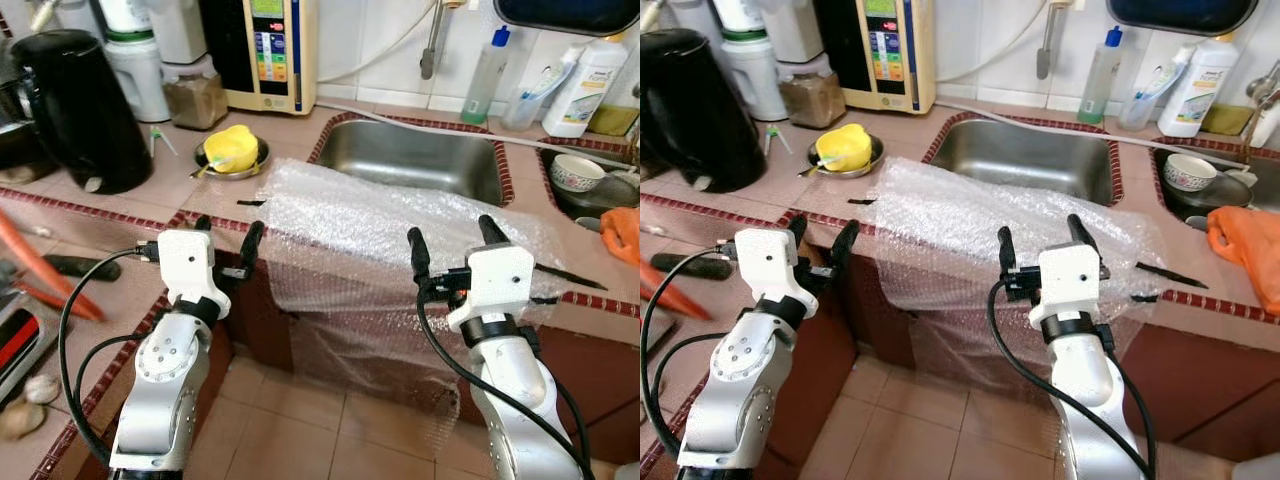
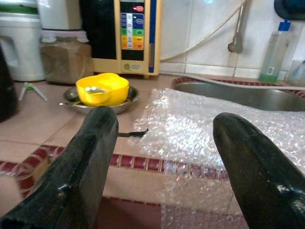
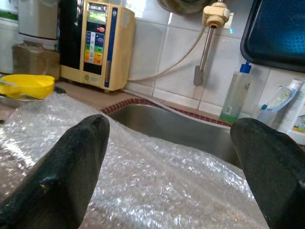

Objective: Kitchen organization

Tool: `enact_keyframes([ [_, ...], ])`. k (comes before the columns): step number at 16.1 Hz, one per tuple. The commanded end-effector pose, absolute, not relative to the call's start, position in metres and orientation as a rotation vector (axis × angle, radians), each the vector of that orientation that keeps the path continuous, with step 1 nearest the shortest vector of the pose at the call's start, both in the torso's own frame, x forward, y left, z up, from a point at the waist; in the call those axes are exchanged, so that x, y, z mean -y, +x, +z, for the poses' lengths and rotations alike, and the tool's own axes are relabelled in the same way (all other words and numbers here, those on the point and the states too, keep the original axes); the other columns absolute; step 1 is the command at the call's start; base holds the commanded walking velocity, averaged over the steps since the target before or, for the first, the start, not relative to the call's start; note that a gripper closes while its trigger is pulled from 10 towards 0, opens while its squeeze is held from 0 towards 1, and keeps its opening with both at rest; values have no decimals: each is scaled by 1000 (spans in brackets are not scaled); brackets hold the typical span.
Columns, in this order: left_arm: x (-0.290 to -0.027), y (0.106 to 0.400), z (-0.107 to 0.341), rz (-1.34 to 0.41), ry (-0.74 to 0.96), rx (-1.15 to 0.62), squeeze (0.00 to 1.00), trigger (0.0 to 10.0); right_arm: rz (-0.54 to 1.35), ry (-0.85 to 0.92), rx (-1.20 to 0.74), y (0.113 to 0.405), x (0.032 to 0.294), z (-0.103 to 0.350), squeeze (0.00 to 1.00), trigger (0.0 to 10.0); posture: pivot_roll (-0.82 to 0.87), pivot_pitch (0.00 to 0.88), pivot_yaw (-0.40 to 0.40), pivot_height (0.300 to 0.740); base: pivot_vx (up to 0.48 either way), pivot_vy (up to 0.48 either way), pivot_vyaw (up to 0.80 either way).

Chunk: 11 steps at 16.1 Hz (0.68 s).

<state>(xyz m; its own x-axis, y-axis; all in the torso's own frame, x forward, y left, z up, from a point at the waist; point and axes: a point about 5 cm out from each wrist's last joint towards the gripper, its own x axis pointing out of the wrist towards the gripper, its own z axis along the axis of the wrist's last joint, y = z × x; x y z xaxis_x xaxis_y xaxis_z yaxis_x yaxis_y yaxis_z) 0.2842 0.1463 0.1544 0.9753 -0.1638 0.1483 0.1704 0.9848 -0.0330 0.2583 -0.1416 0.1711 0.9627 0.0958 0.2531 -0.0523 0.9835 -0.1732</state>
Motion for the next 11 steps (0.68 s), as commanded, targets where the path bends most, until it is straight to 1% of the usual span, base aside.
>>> enact_keyframes([
  [1, -149, 284, 152, -163, -37, 137, 0, 10000, 79, -163, 260, 259, 141, 170, 0, 10000, 46, 19, -5, 740, 326, 0, 0],
  [11, -147, 282, 147, -172, -36, 120, 0, 10000, 83, -158, 263, 263, 141, 169, 0, 10000, 49, 13, 3, 740, 353, 0, 0],
])
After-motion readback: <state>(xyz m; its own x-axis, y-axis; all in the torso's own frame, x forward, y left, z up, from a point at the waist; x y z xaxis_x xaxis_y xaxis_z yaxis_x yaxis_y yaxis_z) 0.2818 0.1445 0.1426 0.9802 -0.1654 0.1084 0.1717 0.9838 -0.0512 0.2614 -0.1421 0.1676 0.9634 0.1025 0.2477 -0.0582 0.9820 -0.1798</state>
